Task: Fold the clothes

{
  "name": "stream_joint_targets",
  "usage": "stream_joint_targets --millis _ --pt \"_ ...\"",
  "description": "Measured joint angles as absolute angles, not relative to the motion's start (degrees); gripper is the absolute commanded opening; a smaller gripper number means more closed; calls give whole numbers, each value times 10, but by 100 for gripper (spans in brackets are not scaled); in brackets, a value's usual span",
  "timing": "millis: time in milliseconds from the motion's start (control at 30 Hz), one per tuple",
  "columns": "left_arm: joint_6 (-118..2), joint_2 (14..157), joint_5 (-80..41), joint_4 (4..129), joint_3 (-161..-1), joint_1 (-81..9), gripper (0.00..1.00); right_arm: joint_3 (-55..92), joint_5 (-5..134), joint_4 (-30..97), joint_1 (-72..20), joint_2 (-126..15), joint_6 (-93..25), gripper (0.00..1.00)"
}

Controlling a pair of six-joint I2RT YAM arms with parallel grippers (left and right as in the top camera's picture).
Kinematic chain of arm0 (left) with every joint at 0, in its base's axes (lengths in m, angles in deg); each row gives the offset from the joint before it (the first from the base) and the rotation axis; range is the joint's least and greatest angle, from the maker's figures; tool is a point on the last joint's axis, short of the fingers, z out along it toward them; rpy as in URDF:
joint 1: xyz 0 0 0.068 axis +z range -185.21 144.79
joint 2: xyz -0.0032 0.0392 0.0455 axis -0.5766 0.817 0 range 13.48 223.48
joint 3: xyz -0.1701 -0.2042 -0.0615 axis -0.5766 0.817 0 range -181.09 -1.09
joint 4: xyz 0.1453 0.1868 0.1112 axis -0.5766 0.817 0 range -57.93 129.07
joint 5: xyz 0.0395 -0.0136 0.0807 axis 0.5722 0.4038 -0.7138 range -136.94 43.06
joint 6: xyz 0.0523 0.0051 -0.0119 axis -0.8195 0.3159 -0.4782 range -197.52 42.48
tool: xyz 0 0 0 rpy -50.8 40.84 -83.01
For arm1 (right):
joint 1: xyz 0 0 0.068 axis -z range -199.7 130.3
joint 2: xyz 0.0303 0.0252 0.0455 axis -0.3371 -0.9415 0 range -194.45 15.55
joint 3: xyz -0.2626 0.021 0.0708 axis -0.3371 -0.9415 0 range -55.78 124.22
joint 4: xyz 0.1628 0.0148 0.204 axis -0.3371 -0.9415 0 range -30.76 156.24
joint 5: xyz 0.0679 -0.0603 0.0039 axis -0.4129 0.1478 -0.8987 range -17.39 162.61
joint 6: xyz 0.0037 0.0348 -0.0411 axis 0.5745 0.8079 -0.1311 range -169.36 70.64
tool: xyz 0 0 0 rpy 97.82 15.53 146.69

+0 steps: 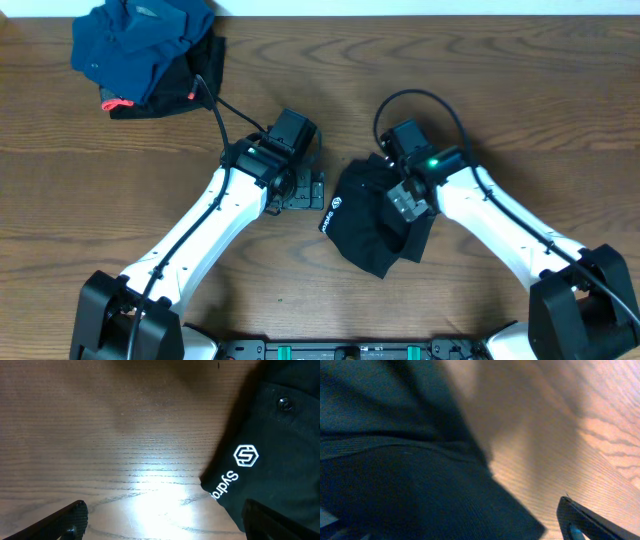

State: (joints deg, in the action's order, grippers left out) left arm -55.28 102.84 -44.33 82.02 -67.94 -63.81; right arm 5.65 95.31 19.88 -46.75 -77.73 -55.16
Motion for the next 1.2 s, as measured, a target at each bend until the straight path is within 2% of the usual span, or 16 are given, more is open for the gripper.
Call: stream_joint_targets --millis 400,800,1200 --pt "-553 1028 -443 820 -679 -638 98 57 958 236 -381 -777 -552 95" --pt "-553 1028 -443 821 -679 -638 98 56 1003 296 -353 -777 -539 95" --pt "-553 1028 -443 821 -679 -638 98 57 1120 245 -323 -777 -463 99"
